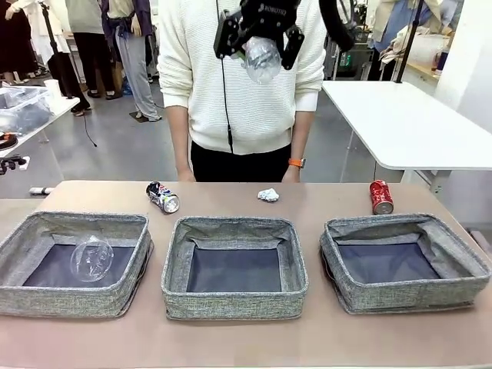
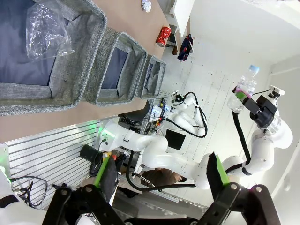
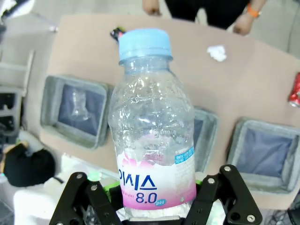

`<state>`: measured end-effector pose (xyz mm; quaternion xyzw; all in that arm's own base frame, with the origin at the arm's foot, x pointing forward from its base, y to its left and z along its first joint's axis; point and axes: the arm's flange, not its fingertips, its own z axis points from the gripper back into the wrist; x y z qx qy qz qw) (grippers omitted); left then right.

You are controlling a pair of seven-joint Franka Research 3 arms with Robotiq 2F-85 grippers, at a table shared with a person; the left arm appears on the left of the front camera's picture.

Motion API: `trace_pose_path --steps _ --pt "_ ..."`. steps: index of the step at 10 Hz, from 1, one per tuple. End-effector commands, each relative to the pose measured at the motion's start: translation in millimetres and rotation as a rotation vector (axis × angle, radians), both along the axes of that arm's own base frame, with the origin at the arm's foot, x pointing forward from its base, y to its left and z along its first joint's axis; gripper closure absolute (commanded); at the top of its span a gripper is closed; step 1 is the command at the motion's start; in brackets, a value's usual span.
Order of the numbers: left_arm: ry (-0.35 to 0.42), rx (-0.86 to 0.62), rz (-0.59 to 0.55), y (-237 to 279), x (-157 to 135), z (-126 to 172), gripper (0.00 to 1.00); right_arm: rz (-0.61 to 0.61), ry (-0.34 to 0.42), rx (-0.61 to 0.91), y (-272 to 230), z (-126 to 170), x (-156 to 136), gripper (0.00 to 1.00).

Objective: Sort the waste into the appropriate baskets.
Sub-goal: Pick up the waste item pointed out by the person.

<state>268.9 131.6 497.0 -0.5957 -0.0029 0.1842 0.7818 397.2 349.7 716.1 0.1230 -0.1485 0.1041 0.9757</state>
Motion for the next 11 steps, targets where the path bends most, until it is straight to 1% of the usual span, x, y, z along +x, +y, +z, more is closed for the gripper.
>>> trace_pose_path --steps 1,3,5,6,11 --pt "-0.005 -0.015 -0.002 -1 -1 4 0.00 -0.075 0.006 -0.026 15 20 0 1.00" --pt "-0.005 -0.015 -0.002 -1 -1 4 0.00 -0.082 0.009 -0.026 17 28 -1 1.00" --pt "-0.005 -0.015 -0.002 -1 -1 4 0.00 -0.102 0.031 -0.019 14 22 4 1.00" --pt "-0.005 -0.015 -0.002 -1 -1 4 0.00 -0.049 0.009 -0.006 6 24 -3 1.00" --pt "-0.005 -0.015 -0.002 -1 -1 4 0.00 -0.049 0.009 -0.006 6 24 -3 1.00"
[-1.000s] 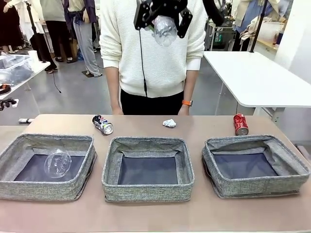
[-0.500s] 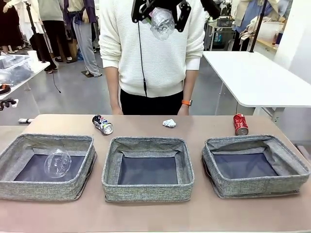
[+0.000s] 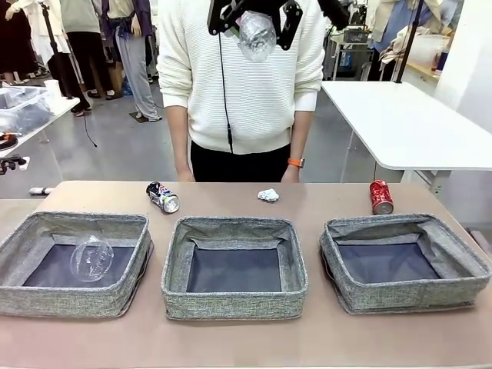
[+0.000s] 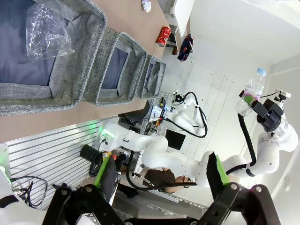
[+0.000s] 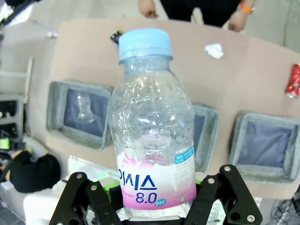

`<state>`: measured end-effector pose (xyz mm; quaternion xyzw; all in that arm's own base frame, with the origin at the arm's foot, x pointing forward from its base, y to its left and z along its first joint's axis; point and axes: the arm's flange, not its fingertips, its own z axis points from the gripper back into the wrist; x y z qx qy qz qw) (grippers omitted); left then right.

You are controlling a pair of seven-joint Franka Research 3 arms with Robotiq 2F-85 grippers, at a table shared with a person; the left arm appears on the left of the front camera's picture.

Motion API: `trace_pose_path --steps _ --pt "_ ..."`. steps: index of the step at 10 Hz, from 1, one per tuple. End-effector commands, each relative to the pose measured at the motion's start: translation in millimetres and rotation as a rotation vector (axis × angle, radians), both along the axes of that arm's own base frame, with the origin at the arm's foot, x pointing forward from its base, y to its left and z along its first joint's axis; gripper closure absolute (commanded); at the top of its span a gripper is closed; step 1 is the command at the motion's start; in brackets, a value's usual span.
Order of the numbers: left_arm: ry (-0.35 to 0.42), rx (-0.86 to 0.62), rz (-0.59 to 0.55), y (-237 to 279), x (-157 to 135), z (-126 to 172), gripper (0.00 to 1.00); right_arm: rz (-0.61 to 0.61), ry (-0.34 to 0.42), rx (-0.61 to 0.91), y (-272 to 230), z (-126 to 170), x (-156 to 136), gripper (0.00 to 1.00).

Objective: Sort the waste into the appropriate baskets.
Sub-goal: Pick up the waste item pointed out by the person, then place the picked waste into the Fabric basket indicated by the person.

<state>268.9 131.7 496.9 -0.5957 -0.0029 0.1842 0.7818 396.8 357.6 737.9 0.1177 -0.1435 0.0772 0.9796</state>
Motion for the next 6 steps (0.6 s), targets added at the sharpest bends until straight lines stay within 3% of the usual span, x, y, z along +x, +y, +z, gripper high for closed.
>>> trace_pose_path --steps 1,6 --pt "-0.005 -0.015 -0.002 -0.8 -0.6 3.6 0.00 0.004 -0.008 -0.001 -2.3 2.3 -2.3 1.00" --pt "-0.005 -0.015 -0.002 -0.8 -0.6 3.6 0.00 0.004 -0.008 -0.001 -2.3 2.3 -2.3 1.00"
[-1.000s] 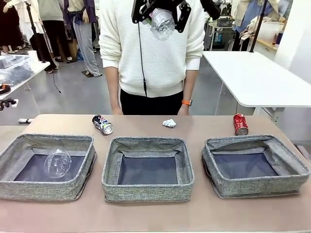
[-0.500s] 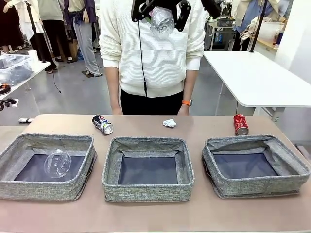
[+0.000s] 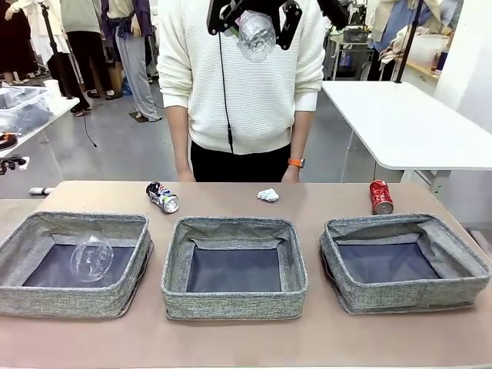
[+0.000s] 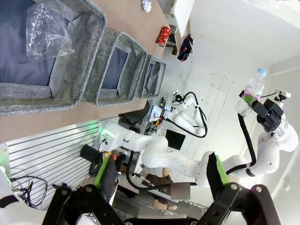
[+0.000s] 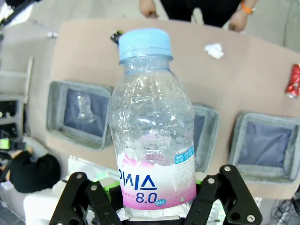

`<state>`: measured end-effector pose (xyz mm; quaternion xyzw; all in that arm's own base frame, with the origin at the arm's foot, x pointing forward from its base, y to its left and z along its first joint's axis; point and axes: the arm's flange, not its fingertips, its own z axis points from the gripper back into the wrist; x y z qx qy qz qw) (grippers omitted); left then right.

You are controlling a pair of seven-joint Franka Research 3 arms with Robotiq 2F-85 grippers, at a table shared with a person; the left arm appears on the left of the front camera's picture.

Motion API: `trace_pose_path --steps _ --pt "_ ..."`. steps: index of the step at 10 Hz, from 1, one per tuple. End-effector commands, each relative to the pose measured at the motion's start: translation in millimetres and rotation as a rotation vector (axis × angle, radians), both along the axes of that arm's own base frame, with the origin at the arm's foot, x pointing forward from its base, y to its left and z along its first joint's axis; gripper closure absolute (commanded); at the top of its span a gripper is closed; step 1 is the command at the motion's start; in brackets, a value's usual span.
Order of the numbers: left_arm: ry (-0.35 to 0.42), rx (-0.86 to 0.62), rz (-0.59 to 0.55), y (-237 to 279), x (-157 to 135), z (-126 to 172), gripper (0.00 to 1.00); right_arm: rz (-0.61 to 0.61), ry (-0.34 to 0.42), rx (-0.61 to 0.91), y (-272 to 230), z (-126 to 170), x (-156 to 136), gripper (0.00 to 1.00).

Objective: Sort the waste into the appropriate baskets.
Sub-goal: Place the picked waste into the Fabric basket indicated by the person.

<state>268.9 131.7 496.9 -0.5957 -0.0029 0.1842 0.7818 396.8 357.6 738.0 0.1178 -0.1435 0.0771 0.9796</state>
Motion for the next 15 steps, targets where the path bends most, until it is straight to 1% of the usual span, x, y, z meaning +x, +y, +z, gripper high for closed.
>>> trace_pose_path --steps 1,15 --pt "-0.005 -0.015 -0.002 -0.8 -0.6 3.6 0.00 0.004 -0.007 -0.002 -2.2 2.2 -2.4 1.00" --pt "-0.005 -0.015 -0.002 -0.8 -0.6 3.6 0.00 0.004 -0.007 -0.002 -2.2 2.2 -2.4 1.00"
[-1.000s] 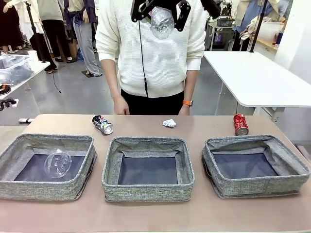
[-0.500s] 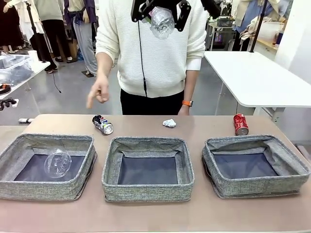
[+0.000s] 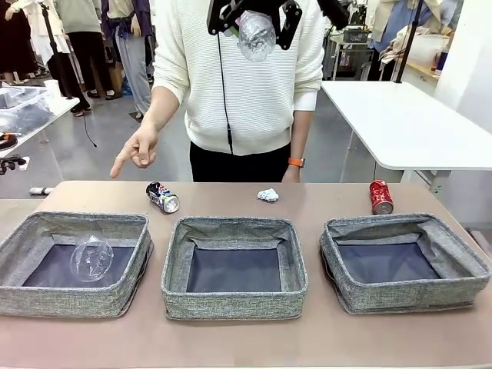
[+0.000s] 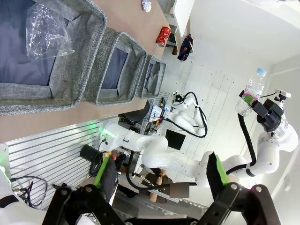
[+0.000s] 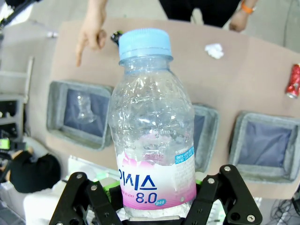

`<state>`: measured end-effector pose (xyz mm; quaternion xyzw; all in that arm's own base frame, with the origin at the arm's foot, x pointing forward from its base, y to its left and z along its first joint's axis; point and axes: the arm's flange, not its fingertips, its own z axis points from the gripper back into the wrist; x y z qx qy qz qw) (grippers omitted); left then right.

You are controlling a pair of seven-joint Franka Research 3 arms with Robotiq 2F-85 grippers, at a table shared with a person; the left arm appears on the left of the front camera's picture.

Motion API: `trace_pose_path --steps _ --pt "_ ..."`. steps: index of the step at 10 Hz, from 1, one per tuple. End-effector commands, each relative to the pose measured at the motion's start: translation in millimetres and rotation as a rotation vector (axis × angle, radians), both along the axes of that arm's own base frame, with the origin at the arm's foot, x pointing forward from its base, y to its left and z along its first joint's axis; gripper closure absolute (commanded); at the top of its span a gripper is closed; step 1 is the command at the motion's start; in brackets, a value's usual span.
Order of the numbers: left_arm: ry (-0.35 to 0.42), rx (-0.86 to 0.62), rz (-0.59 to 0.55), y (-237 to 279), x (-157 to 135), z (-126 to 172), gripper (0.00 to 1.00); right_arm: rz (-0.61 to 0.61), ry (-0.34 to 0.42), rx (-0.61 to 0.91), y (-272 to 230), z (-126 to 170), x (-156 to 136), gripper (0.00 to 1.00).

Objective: Sort the waste into the appropriate baskets.
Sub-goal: Place the picked waste into the Fabric basket indicated by the person.

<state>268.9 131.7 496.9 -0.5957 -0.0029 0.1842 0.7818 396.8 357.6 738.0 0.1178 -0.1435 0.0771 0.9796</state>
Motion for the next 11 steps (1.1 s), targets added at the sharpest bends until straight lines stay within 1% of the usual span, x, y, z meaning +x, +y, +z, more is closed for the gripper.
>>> trace_pose_path --steps 1,4,5,6,7,8,9,10,11 --pt "-0.005 -0.015 -0.002 -1 -1 4 0.00 0.004 -0.007 -0.002 -2 2 -2 1.00" --pt "0.000 0.000 0.000 0 0 0 0.00 0.000 0.000 0.000 0 0 0 1.00" --pt "0.060 0.084 -0.064 14 -7 -4 0.00 0.194 -0.013 -0.045 18 -14 -1 1.00" --pt "0.076 0.131 0.034 38 -7 -5 0.00 0.368 -0.023 -0.074 52 -41 2 1.00" --pt "0.098 0.105 0.087 65 -12 -3 0.00 0.553 -0.006 -0.065 93 -75 5 1.00" --pt "0.083 0.074 0.160 88 -21 1 0.00 0.709 0.005 -0.070 138 -111 6 1.00" --pt "0.066 0.026 0.190 100 -30 1 0.00 0.881 -0.009 0.002 180 -134 -1 1.00" --pt "0.062 0.007 0.210 106 -36 -2 0.00 1.046 -0.062 0.001 220 -158 -12 1.00" --pt "0.074 -0.004 0.189 105 -40 -7 0.00 1.063 -0.087 0.072 253 -172 -24 1.00"
